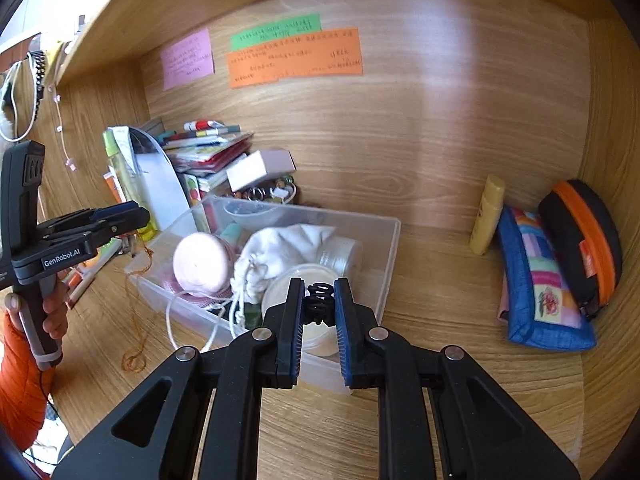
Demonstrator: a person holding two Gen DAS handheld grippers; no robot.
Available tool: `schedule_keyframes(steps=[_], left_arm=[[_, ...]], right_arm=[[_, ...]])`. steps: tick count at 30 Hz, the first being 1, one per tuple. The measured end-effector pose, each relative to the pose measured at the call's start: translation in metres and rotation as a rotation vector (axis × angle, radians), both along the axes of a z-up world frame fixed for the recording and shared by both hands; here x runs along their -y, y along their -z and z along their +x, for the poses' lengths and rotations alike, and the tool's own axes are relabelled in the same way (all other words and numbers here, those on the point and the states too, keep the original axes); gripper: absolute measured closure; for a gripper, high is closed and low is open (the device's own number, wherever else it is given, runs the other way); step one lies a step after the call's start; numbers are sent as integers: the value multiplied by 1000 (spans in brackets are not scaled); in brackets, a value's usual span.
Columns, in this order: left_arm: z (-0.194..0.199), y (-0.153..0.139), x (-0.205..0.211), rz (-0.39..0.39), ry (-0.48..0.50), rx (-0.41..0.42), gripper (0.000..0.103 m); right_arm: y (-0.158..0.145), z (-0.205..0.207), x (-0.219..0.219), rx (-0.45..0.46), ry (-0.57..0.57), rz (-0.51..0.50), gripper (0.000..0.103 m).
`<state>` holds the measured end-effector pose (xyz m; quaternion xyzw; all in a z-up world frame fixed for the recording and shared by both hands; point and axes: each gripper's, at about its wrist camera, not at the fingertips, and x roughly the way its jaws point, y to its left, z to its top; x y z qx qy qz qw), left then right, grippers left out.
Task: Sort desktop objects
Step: 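Carry the gourd and hair clip over the clear bin, then open the left tool to drop the gourd while the right drops the clip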
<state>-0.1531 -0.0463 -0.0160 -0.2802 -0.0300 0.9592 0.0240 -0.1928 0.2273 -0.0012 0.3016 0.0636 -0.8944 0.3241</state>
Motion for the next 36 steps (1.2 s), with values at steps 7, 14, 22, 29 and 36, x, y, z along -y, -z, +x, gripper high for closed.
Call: schedule_keyframes(steps=[7, 14, 22, 29, 36], left_arm=[[-12, 23, 0, 4, 22, 72, 61], [-7, 24, -5, -41, 8, 52, 61], [-12, 34, -16, -84, 31, 82, 61], [-12, 34, -18, -93, 30, 75, 60], [-8, 31, -22, -95, 54, 55, 37]], right_arm=[[15, -2, 1, 4, 12, 39, 90], [22, -3, 1, 7, 20, 61, 90], [22, 2, 5, -34, 29, 87, 88], [25, 8, 15, -88, 22, 134, 83], [26, 8, 14, -101, 42, 142, 75]])
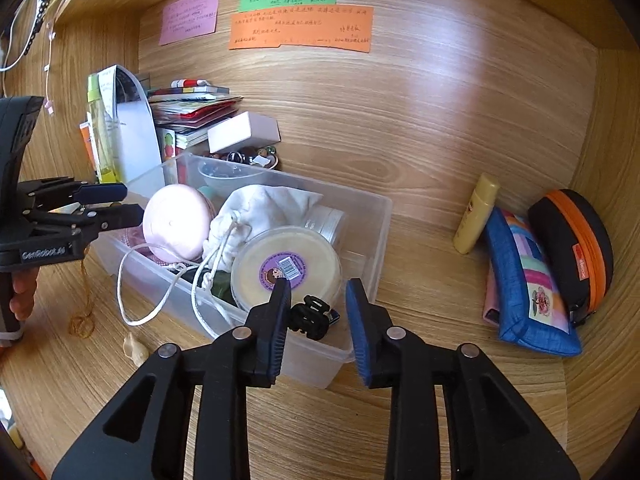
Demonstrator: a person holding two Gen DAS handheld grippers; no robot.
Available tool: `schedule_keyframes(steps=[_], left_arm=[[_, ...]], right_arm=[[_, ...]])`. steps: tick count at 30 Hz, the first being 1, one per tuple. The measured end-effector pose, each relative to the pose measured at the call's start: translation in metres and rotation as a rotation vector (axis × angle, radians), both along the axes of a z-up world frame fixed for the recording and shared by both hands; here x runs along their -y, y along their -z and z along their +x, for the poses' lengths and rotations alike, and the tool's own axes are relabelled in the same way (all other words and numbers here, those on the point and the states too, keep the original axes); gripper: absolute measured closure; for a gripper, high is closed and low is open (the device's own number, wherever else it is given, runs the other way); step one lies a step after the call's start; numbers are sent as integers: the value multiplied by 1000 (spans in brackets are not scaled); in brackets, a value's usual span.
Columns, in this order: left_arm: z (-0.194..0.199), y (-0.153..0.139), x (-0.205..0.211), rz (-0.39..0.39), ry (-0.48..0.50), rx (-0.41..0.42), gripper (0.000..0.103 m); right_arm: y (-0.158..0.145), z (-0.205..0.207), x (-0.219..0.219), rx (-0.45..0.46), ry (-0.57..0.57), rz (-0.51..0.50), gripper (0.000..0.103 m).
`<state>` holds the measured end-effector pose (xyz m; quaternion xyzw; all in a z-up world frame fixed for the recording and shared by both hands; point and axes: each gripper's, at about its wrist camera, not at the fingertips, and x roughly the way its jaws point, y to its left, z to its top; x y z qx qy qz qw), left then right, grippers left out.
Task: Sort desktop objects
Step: 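Open the left tool to drop the gourd while the right drops the clip, then withdraw both open tools toward the shell and beige block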
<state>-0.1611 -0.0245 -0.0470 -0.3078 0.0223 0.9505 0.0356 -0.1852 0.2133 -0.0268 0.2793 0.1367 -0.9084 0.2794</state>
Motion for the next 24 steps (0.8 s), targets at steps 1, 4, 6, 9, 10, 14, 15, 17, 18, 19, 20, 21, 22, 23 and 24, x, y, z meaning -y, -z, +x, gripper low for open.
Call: schedule_keyframes(steps=[1, 4, 6, 9, 10, 14, 15, 17, 18, 19, 20, 21, 22, 23, 24], left_arm=[[2, -1, -1, -2, 6, -11, 33], [9, -6, -6, -57, -23, -70, 16], [11, -8, -6, -63, -18, -87, 15], [12, -10, -5, -60, -17, -96, 14], [12, -10, -5, -60, -17, -98, 14], [12, -11, -3, -45, -14, -93, 8], [13, -11, -2, -44, -17, -94, 6], [14, -12, 1, -26, -17, -84, 4], [14, -13, 2, -16, -17, -74, 4], [14, -13, 4, -4, -20, -54, 4], [14, -13, 5, 1, -24, -42, 4], [14, -13, 7, 7, -32, -21, 4], [16, -13, 8, 10, -36, -12, 4], [18, -14, 9, 13, -39, -7, 4], [22, -14, 9, 11, -40, -3, 4]], right_arm=[[0, 0, 0, 5, -4, -5, 74], [-1, 1, 0, 7, -10, -16, 65], [-1, 4, 1, -10, -3, -12, 55], [-5, 8, -1, -30, -8, -26, 48], [-6, 9, -2, -33, -6, -32, 44], [-10, 8, -6, -42, 8, -51, 30], [-11, 8, -8, -42, 11, -60, 29], [-13, 7, -11, -34, 17, -76, 25], [-14, 6, -13, -28, 21, -83, 25], [-15, 6, -14, -22, 25, -87, 25], [-15, 6, -15, -17, 29, -88, 25], [-16, 7, -16, -14, 32, -87, 25], [-16, 8, -16, -10, 34, -85, 25], [-17, 10, -16, -6, 33, -81, 25], [-18, 14, -17, -5, 28, -79, 25]])
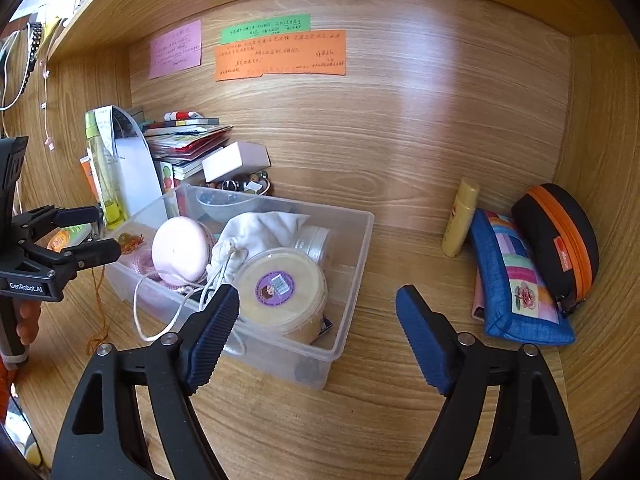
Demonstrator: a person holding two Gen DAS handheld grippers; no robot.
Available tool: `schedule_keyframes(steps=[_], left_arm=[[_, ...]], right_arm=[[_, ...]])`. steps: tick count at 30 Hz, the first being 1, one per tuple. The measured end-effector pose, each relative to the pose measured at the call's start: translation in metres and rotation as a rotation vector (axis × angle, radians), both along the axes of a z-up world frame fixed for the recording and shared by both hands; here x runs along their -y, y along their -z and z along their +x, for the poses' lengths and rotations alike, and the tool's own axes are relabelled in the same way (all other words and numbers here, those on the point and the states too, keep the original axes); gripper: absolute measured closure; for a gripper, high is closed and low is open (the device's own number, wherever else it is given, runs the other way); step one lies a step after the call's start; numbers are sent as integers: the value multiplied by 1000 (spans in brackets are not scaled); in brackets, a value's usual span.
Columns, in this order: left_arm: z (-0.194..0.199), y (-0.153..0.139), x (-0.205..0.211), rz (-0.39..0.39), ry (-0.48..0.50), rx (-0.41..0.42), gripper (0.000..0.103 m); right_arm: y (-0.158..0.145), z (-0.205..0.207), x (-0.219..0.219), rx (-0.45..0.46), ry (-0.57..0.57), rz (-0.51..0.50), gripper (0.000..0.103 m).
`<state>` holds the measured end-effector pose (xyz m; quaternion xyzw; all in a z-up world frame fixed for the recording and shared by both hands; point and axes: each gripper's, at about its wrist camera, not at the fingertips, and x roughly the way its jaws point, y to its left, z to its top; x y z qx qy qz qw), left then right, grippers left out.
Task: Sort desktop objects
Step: 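Withdraw both open tools toward the shell and beige block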
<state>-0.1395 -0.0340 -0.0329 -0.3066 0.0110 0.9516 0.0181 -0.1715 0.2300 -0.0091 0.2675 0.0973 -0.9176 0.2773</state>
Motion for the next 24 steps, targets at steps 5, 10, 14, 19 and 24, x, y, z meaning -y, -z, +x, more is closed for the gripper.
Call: schedule_keyframes(steps=[5, 10, 14, 19, 24], left_arm=[[20, -2, -3, -52, -20, 2, 4], [39, -4, -7, -68, -5, 5, 4], [52, -4, -9, -57, 1, 8, 4], [68, 3, -12, -62, 5, 15, 4], [80, 15, -17, -69, 23, 46, 4]], right_arm=[[-2, 22, -3, 3, -44, -5, 21], [1, 54, -3, 4, -103, -12, 19], [10, 76, 1, 15, -138, 4, 19], [29, 97, 13, 54, -185, 64, 19], [42, 112, 19, 102, -229, 62, 19]])
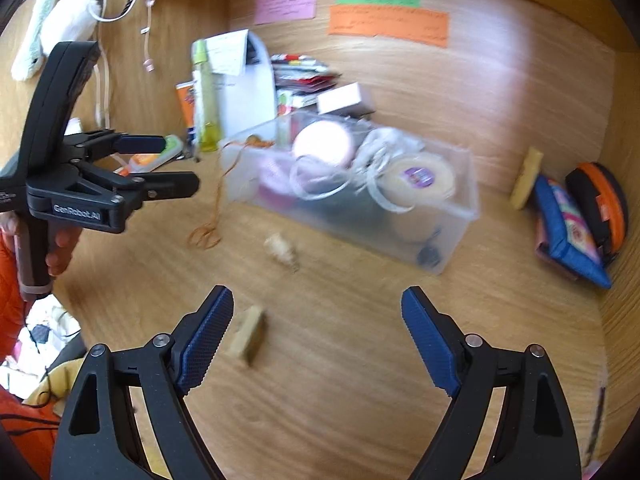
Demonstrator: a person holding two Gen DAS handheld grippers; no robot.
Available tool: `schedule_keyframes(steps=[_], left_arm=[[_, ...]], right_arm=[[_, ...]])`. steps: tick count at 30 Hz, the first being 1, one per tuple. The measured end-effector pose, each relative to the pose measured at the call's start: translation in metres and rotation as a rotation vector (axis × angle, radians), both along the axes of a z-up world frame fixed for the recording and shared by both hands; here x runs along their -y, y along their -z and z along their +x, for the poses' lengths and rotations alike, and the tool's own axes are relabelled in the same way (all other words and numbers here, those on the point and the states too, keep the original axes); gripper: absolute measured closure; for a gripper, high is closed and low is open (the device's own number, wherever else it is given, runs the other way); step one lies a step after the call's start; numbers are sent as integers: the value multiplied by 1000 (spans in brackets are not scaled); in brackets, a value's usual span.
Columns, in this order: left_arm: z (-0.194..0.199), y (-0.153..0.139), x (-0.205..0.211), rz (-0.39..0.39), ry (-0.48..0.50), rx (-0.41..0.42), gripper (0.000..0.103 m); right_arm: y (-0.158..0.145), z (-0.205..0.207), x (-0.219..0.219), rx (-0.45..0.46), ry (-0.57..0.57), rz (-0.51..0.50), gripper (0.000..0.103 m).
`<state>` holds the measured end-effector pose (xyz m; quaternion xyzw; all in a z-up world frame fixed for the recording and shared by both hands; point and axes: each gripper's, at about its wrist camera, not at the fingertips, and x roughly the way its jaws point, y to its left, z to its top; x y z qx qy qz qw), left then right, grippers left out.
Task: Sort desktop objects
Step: 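Withdraw both open tools toward the shell and beige block, then grasp the small beige block with the right tool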
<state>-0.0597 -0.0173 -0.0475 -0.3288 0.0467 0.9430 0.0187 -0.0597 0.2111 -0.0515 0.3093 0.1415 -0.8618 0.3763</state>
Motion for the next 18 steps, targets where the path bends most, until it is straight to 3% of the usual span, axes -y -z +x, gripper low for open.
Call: schedule_keyframes(steps=[9, 11, 15, 17, 18], left_arm=[[14, 26, -7, -4, 52, 80, 4], [15, 28, -8, 2, 61, 87, 4], [15, 30, -6, 32, 67, 95, 4], [14, 30, -6, 37, 68, 94, 4], [12, 30, -7, 36, 74, 90, 4]], right_arm=[[14, 15, 17, 30, -56, 42, 22], [16, 16, 21, 35, -66, 60, 41], [24, 16, 29, 66, -92, 100, 58], [29, 18, 33, 70, -102, 117, 75], [31, 17, 34, 74, -103, 123, 78]])
